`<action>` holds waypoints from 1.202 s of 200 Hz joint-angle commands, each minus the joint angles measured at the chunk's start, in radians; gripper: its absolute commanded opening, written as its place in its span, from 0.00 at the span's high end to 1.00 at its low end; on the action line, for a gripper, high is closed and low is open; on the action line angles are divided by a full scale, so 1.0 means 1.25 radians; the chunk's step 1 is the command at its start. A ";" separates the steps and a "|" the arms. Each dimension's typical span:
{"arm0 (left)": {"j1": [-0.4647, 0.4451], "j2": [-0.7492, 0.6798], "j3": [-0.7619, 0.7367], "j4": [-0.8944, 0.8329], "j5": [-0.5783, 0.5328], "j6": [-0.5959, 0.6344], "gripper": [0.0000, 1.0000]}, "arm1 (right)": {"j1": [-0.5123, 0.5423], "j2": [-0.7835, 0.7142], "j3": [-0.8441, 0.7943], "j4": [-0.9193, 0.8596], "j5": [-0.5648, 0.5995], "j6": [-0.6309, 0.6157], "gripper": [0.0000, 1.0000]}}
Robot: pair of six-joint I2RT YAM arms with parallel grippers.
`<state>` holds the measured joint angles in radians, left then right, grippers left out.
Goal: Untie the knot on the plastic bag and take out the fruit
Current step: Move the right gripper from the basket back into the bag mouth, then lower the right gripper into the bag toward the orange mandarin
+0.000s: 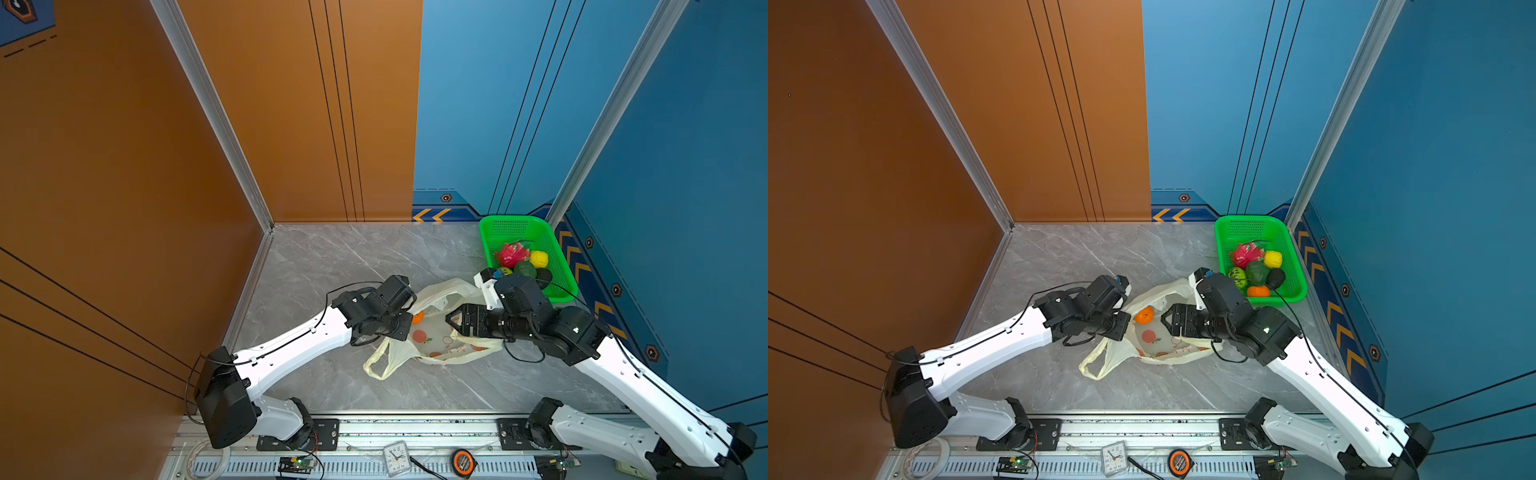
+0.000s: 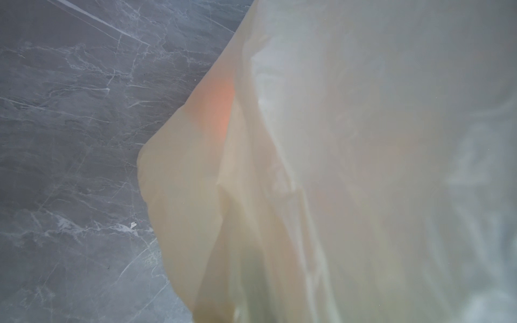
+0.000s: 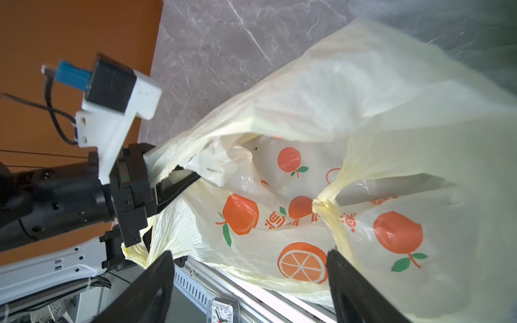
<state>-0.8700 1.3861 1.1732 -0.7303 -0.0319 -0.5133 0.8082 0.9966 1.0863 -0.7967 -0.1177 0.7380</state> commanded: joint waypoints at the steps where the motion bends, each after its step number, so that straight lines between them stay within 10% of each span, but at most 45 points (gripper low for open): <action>1: 0.010 0.008 0.021 -0.020 0.025 0.012 1.00 | 0.068 0.019 -0.062 0.108 0.130 0.026 0.17; 113: 0.011 0.011 0.019 -0.018 0.042 -0.006 1.00 | 0.197 0.147 -0.239 0.285 0.236 0.004 0.21; 240: -0.019 0.015 -0.004 -0.018 0.115 0.037 1.00 | 0.071 0.336 -0.184 0.379 0.074 0.168 0.18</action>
<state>-0.8795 1.3899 1.1740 -0.7307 0.0711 -0.4904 0.9104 1.3972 0.8169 -0.3622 -0.0235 0.8513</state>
